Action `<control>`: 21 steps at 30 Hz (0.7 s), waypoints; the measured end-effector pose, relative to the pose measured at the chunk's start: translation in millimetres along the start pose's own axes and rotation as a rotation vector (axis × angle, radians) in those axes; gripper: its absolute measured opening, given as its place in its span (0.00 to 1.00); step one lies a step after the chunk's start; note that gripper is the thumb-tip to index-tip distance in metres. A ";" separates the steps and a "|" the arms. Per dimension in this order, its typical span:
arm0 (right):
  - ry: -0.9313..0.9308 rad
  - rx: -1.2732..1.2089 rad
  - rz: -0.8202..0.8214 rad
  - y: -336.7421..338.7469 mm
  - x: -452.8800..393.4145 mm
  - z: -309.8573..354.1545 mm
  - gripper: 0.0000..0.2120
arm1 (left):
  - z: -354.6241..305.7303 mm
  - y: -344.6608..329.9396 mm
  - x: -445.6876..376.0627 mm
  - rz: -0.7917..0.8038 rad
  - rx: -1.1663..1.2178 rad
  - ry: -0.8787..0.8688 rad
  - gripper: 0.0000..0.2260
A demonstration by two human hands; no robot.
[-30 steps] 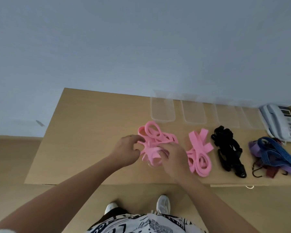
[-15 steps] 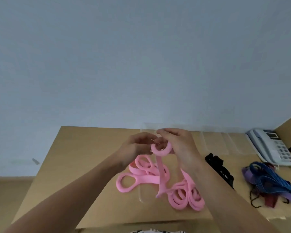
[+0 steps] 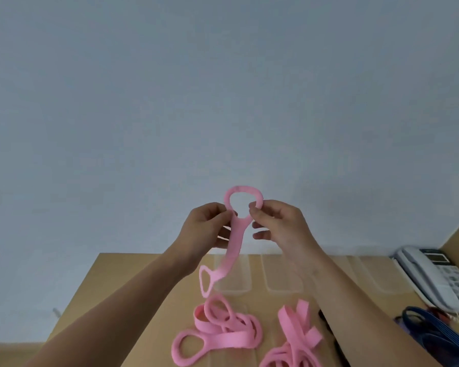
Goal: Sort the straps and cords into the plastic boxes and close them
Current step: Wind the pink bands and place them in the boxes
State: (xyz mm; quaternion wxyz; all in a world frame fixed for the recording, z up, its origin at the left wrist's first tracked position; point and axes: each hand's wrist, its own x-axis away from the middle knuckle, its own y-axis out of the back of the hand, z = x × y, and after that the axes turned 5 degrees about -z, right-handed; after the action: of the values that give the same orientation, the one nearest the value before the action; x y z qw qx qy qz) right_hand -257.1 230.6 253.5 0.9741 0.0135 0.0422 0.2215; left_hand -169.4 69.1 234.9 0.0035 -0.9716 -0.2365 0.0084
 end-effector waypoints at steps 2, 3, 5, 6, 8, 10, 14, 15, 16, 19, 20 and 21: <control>0.033 -0.068 0.013 -0.9 -0.9 4.1 0.04 | -7.1 -2.3 1.1 0.013 0.009 -0.024 0.05; 0.053 -0.086 0.005 -1.3 -0.7 5.1 0.05 | -10.4 -2.6 1.5 0.021 0.011 -0.037 0.06; 0.086 -0.120 -0.018 -2.1 1.2 7.3 0.10 | -16.4 -2.4 2.6 0.035 0.013 -0.062 0.06; 0.098 -0.142 -0.029 -1.8 2.8 8.8 0.12 | -18.9 -2.3 3.5 0.037 0.012 -0.073 0.06; 0.123 -0.189 -0.042 0.5 5.6 11.7 0.15 | -22.8 -2.2 5.6 0.025 0.006 -0.090 0.06; 0.159 -0.215 -0.033 2.9 7.5 14.8 0.14 | -25.8 -2.5 7.5 0.011 0.025 -0.089 0.07; 0.236 -0.178 -0.025 2.4 10.7 14.2 0.14 | -27.5 -4.6 12.5 0.070 0.115 0.053 0.08; 0.253 -0.164 -0.033 1.8 12.0 13.1 0.15 | -26.5 -5.3 14.1 0.093 0.127 0.104 0.10; 0.268 -0.147 -0.043 1.7 13.5 11.7 0.16 | -25.6 -5.7 15.8 0.113 0.160 0.154 0.13; 0.298 -0.088 -0.071 5.7 16.8 5.9 0.20 | -23.7 -4.3 20.4 0.148 0.358 0.273 0.21; 0.302 -0.061 -0.074 7.7 18.2 3.7 0.20 | -24.0 -3.3 21.6 0.146 0.390 0.293 0.21; 0.311 -0.021 -0.073 9.1 20.1 1.5 0.21 | -24.2 -2.4 22.4 0.141 0.392 0.302 0.21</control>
State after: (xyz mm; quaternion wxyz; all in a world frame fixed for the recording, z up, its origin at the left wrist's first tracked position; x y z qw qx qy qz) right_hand -242.9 247.4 253.8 0.9633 -0.0328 0.1907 0.1858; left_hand -150.1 81.4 258.8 0.2268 -0.9566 -0.1590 -0.0909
